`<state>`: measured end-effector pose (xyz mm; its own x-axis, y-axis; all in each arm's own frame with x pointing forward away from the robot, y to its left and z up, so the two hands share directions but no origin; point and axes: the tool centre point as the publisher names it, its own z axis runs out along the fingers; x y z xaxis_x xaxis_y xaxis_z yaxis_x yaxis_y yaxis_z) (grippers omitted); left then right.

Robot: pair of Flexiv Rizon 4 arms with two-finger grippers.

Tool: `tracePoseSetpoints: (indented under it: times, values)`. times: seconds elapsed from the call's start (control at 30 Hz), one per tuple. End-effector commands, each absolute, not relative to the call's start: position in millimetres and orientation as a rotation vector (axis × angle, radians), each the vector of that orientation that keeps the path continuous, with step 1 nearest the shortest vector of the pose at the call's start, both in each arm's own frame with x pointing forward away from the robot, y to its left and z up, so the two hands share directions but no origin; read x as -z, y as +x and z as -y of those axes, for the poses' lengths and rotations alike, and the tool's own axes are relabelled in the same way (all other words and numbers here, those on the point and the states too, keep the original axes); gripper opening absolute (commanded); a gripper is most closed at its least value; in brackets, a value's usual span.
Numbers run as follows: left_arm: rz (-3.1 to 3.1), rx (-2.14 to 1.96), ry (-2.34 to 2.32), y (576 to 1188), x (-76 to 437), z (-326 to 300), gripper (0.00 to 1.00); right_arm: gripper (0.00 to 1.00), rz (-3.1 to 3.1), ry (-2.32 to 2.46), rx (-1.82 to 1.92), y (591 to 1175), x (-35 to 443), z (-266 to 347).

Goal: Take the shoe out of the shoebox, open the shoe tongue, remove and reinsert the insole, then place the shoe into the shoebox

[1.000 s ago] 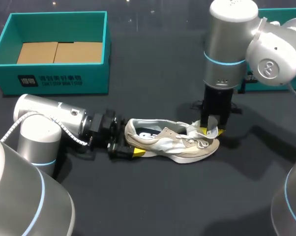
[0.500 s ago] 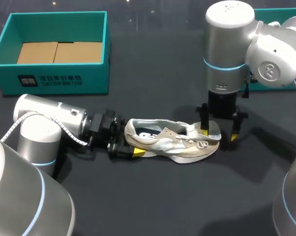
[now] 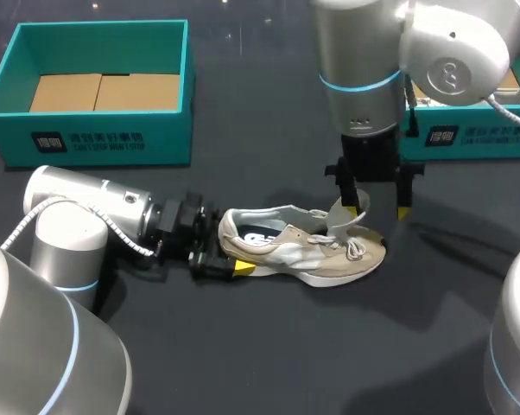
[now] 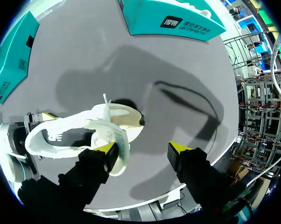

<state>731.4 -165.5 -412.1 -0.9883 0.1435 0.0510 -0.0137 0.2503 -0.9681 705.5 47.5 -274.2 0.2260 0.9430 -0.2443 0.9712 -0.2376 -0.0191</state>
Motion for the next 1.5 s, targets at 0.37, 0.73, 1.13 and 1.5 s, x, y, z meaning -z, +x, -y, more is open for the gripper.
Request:
tracePoseSetpoints:
  times: [0.37,0.73,1.13,1.5]
  values:
    - [2.381,-1.844,-0.123,730.4,413.8,165.5,0.00,0.52,-2.174,1.818,0.320,720.1,187.6,-129.0]
    - [2.381,-1.844,-0.123,730.4,413.8,165.5,0.00,0.00,-2.664,1.118,0.129,723.5,171.1,-190.6]
    - [2.381,-1.844,-0.123,730.4,413.8,165.5,0.00,0.00,-2.697,1.028,0.112,725.4,174.4,-193.8]
    - [2.381,-1.844,-0.123,730.4,413.8,165.5,0.00,0.00,-2.917,0.481,0.053,729.4,217.1,-213.7]
